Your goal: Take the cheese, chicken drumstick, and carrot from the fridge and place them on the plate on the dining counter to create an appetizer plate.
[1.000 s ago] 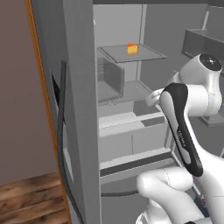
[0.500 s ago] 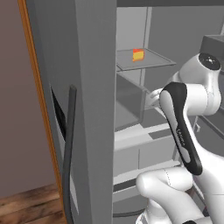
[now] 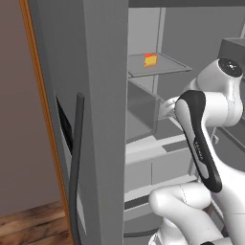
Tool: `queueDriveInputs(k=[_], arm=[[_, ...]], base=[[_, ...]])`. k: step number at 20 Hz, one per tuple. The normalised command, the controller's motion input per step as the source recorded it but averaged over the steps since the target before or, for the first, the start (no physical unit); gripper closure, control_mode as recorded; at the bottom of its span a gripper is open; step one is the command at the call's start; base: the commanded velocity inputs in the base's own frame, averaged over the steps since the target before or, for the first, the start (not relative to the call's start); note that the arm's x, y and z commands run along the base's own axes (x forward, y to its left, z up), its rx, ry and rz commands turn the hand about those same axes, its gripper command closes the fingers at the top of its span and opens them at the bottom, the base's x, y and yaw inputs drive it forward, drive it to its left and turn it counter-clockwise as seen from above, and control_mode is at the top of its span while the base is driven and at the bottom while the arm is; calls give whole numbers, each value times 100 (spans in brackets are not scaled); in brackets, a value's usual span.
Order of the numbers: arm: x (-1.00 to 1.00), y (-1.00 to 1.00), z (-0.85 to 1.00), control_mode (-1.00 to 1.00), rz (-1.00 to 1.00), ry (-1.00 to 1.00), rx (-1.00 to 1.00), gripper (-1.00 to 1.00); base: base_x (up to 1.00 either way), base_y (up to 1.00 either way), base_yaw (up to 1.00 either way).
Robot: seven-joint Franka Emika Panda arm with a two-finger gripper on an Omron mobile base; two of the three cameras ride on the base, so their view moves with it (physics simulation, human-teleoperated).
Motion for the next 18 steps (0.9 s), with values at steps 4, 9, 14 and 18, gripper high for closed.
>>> queueDriveInputs(k=[4, 9, 14, 18], arm=[[0, 0, 0, 100, 0, 0, 0, -100], [0, 0, 0, 100, 0, 0, 0, -100], [0, 0, 0, -100, 0, 0, 0, -100], [0, 0, 16, -100, -8, -1, 0, -100]], base=[[7, 0, 0], [7, 0, 0], [1, 0, 0], [0, 0, 0]])
